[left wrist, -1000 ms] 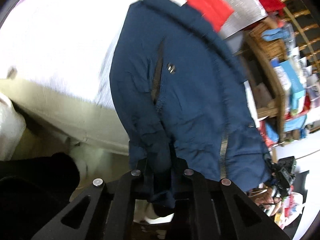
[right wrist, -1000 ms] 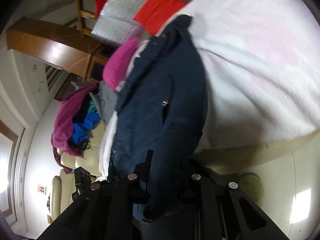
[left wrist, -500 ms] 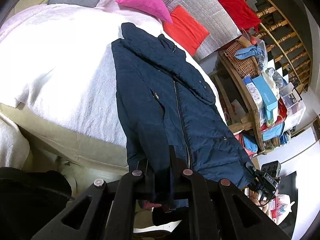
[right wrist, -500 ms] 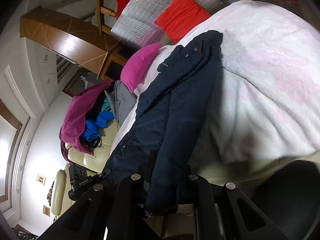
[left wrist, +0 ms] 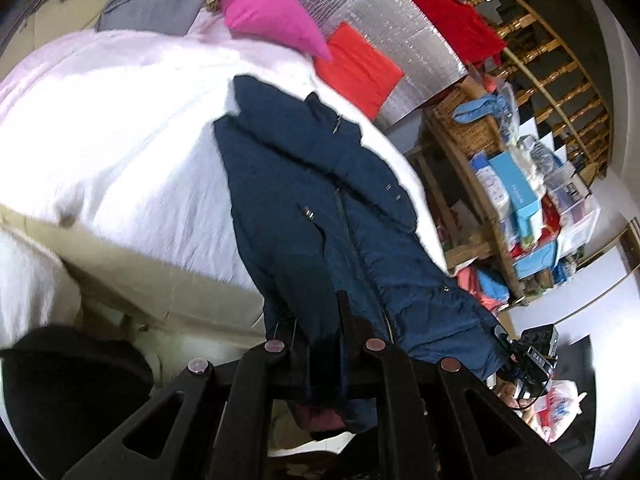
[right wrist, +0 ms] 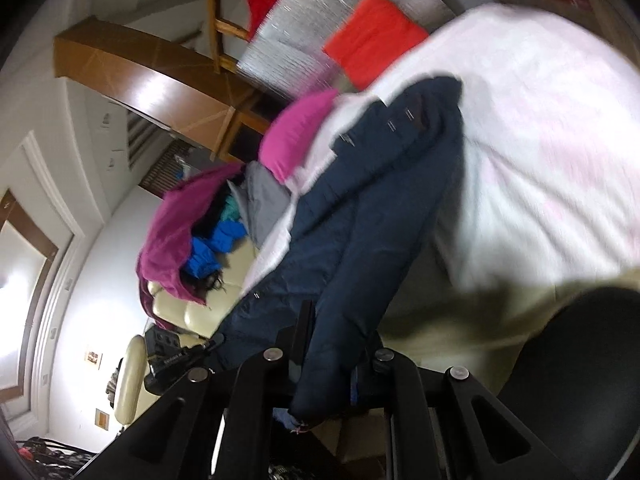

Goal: Fold large clothes

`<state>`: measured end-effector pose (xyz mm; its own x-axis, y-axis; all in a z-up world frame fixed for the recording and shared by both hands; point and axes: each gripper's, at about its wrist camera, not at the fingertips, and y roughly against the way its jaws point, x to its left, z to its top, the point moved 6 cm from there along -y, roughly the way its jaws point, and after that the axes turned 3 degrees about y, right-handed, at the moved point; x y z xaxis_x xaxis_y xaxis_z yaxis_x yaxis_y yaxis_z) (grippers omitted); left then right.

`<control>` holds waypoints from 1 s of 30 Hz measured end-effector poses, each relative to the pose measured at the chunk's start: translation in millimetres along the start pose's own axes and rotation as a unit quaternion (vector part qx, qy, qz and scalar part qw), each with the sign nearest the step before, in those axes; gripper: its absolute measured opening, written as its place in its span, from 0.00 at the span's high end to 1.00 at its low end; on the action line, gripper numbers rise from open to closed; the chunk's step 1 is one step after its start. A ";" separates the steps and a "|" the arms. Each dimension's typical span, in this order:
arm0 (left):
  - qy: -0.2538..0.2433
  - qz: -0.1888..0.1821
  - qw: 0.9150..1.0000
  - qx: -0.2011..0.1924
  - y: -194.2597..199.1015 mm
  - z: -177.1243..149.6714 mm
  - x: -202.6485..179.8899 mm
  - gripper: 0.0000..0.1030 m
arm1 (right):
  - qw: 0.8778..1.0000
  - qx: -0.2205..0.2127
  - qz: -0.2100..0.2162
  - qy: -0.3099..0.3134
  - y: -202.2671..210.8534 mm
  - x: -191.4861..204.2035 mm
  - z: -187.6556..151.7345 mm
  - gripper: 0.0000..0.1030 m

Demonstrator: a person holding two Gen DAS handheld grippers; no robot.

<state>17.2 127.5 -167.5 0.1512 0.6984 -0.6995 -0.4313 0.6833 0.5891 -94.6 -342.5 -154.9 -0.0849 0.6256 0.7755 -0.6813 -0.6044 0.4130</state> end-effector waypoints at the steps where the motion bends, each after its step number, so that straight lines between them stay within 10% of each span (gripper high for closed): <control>1: 0.001 -0.005 1.000 -0.003 1.7 7.1 -2.1 0.90 | 1.000 -0.010 0.003 0.008 2.9 5.5 8.8 0.86; 15: 0.012 -0.015 0.998 -0.066 -42.8 178.5 -31.0 0.90 | 0.993 -0.107 0.024 0.038 -50.1 35.6 184.8 0.86; 30: 0.078 0.018 0.992 -0.101 -209.0 296.7 25.2 0.90 | 0.978 -0.189 -0.080 -0.047 -191.5 -65.1 298.2 0.86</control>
<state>375.0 65.4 -188.2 0.0003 0.6694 -0.7429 -0.6056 0.5913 0.5325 258.2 -414.6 -142.1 0.0994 0.6383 0.7633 -0.9023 -0.2656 0.3396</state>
